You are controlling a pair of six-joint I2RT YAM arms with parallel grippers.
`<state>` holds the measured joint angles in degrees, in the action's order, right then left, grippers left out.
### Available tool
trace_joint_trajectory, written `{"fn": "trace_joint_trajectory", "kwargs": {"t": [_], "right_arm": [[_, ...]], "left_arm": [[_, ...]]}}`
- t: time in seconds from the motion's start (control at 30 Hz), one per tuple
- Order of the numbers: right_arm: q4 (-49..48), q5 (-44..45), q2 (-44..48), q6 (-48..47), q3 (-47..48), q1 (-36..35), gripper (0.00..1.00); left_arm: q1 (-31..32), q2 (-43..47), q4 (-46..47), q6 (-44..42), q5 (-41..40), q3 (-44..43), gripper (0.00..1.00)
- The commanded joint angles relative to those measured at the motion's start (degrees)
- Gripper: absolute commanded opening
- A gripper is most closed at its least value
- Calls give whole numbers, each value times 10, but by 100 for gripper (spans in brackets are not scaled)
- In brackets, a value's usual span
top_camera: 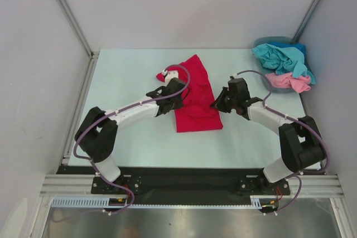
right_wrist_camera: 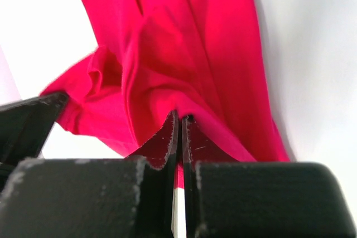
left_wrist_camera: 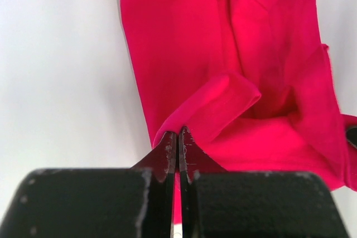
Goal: Fold and stack the t-shirts
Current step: Fold the tshirt
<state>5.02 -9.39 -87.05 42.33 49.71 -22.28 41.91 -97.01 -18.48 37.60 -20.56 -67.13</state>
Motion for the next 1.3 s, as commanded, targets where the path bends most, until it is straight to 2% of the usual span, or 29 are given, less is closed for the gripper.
{"fn": "trace_joint_trajectory", "kwargs": {"t": [0.0,0.1,0.13,0.17,0.23,0.27,0.3,0.33,0.37,0.43,0.53,0.73,0.9,1.27], "right_arm": [[-26,-20,-21,-12,43,15,0],[-29,-27,-37,-14,52,22,1],[-30,-27,-40,-14,53,23,5],[-33,-27,-42,-14,52,23,20],[-38,-29,-49,-12,50,24,34],[-38,-24,-51,-12,50,24,59],[-38,-21,-52,-12,50,23,65],[-41,-20,-52,-12,50,22,74],[-41,-16,-52,-13,49,22,78],[-44,-11,-50,-14,46,22,79],[-41,-6,-38,-13,44,21,78],[-31,-7,-1,-5,28,16,77],[-26,4,44,5,-9,-4,74],[-45,20,54,24,-71,-36,67]], "left_arm": [[-7,-15,9,-20,8,-31,0],[-8,-24,10,-20,10,-28,0],[-9,-26,11,-20,11,-27,0],[-8,-27,12,-21,13,-26,0],[-10,-28,14,-22,13,-20,4],[-10,-28,14,-23,14,-20,7],[-11,-27,14,-24,14,-22,11],[-12,-30,14,-24,15,-23,24],[-13,-31,12,-27,13,-26,35],[-12,-31,10,-28,6,-28,51],[-12,-26,3,-30,-4,-31,57],[-13,-2,-4,-32,-11,-19,59],[-12,59,1,-18,2,29,59],[5,125,19,-3,13,106,57]]}}
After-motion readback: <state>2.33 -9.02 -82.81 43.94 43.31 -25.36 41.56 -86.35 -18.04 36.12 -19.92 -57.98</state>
